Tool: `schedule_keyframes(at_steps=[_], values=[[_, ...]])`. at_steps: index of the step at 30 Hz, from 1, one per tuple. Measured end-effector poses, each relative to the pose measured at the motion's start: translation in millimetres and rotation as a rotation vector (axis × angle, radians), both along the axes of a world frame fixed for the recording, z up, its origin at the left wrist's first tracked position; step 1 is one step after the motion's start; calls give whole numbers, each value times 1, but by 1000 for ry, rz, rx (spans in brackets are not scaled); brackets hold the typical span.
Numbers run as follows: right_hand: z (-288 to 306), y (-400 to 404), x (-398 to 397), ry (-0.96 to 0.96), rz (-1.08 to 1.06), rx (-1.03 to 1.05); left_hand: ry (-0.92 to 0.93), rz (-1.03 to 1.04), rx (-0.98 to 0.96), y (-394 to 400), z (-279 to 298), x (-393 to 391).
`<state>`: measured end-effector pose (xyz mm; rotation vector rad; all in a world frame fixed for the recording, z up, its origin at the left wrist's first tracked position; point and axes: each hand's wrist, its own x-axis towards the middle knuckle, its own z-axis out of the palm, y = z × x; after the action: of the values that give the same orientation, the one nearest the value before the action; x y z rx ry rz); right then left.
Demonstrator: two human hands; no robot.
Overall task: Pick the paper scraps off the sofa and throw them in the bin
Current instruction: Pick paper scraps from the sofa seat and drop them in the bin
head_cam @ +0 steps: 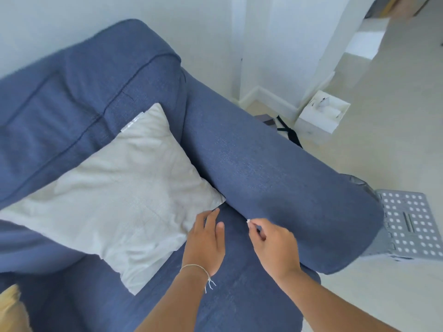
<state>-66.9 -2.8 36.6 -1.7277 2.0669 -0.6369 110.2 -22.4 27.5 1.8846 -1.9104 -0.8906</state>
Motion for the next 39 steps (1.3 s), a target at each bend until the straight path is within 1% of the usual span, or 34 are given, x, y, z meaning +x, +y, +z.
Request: schedule_keyframes(at_steps=[3,6,8,10,12,14,16,18,20,24,29,30,35,37,39], values=[[51,-4,-40,-44,-41,-81,78,-5,-81,-20,44,-36],[92,-18,-96,-80,-149,-187,96,-125,-246,-52,85,-96],[106,-23,-143,-91,-262,-200,72,-220,-286,-67,105,-148],[107,-24,-193,-110,-379,-158,18,-331,-287,-74,116,-202],[96,-23,-239,-99,-457,-97,-73,-447,-300,-78,113,-249],[77,-23,-279,-63,-488,-17,-168,-541,-289,-83,97,-287],[55,-24,-310,-35,-481,68,-334,-613,-237,-85,74,-310],[34,-27,-333,11,-445,146,-490,-625,-148,-86,52,-320],[14,-34,-351,22,-414,190,-540,-584,-122,-86,38,-323],[-21,-51,-370,-4,-369,268,-514,-552,-168,-88,29,-325],[-57,-78,-388,-44,-387,333,-516,-547,-144,-93,23,-329],[-66,-82,-392,-41,-389,368,-503,-546,-153,-94,21,-328],[-96,-84,-406,-74,-366,695,-467,-523,-196,-96,10,-326],[-99,-79,-407,-65,-340,755,-463,-522,-198,-96,9,-326],[-102,-70,-405,-88,-336,768,-466,-520,-208,-95,9,-326]])
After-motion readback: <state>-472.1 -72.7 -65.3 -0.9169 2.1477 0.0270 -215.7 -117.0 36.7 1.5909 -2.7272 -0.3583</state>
